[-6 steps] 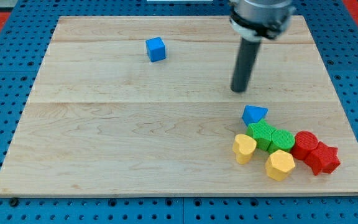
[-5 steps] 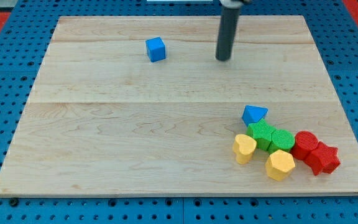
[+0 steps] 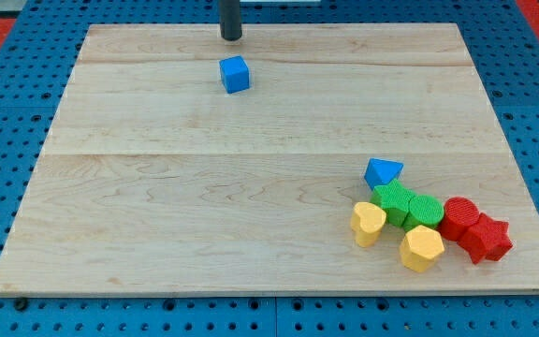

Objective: Slide the blue cube above the blue triangle

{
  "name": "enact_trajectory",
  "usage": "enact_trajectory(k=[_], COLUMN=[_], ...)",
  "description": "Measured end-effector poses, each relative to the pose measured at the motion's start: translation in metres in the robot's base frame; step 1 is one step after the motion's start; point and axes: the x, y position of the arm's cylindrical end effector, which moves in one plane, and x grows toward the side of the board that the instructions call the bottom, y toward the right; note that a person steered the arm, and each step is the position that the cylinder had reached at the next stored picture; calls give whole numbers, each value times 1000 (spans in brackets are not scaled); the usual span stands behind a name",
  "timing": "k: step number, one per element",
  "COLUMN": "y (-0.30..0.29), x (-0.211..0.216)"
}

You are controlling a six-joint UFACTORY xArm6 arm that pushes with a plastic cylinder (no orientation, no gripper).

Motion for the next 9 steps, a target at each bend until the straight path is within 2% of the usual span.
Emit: enact_trajectory(k=[2, 3, 4, 5, 7, 8, 9], y=[0, 15, 58, 58, 102, 106, 146], x=[113, 164, 195, 171, 146, 141, 164])
